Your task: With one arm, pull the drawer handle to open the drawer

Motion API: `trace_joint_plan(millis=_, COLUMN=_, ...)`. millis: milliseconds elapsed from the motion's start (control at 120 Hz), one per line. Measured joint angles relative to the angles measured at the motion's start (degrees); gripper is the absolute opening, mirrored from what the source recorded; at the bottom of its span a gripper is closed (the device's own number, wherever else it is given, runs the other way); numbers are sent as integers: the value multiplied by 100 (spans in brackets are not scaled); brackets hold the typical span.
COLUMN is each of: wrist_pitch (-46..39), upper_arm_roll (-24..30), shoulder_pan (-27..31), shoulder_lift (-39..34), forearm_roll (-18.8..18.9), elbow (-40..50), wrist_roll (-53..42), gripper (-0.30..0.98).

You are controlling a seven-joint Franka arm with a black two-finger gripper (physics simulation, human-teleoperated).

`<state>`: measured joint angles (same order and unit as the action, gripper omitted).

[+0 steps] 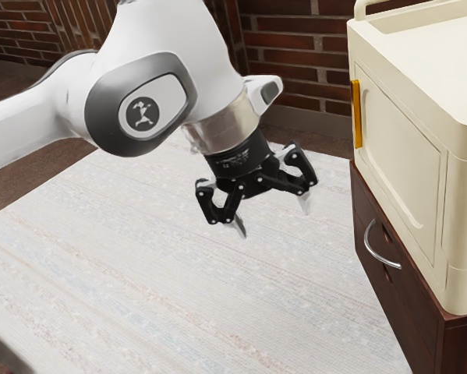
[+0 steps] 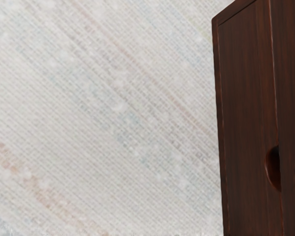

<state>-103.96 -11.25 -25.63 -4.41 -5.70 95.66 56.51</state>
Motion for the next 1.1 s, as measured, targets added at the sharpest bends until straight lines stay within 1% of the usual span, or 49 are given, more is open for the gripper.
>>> trace_joint_plan(millis=125, wrist_pitch=-687, upper_arm_roll=0, shoulder_pan=-201, shoulder_lift=-219, forearm_roll=-12, elbow=626, wrist_roll=460, gripper=69)
trace_joint_plan(millis=292, wrist_pitch=-1523, upper_arm_roll=-81, shoulder_pan=-570, shoulder_lift=-190, forearm_roll=1, elbow=968, wrist_roll=906, gripper=69)
trace_joint_plan(millis=433, wrist_pitch=-2120, upper_arm_roll=-235, shoulder_pan=-568, shoulder_lift=-50, forearm_roll=-14, elbow=1140, wrist_roll=1127, gripper=69)
trace_joint_plan(millis=625, wrist_pitch=-2986, upper_arm_roll=-347, shoulder_pan=-794, shoulder_lift=-122, forearm_roll=-66, elbow=1573, wrist_roll=1284, gripper=69)
trace_joint_plan(millis=850, wrist_pitch=-3581, upper_arm_roll=-351, shoulder_pan=-843, shoulder_lift=-68, forearm_roll=-201, elbow=1750, wrist_roll=1341, gripper=69)
trace_joint_plan(millis=1100, wrist_pitch=-3896, upper_arm_roll=-351, shoulder_pan=-930, shoulder_lift=102, forearm_roll=-225, elbow=1792, wrist_roll=1312, gripper=69)
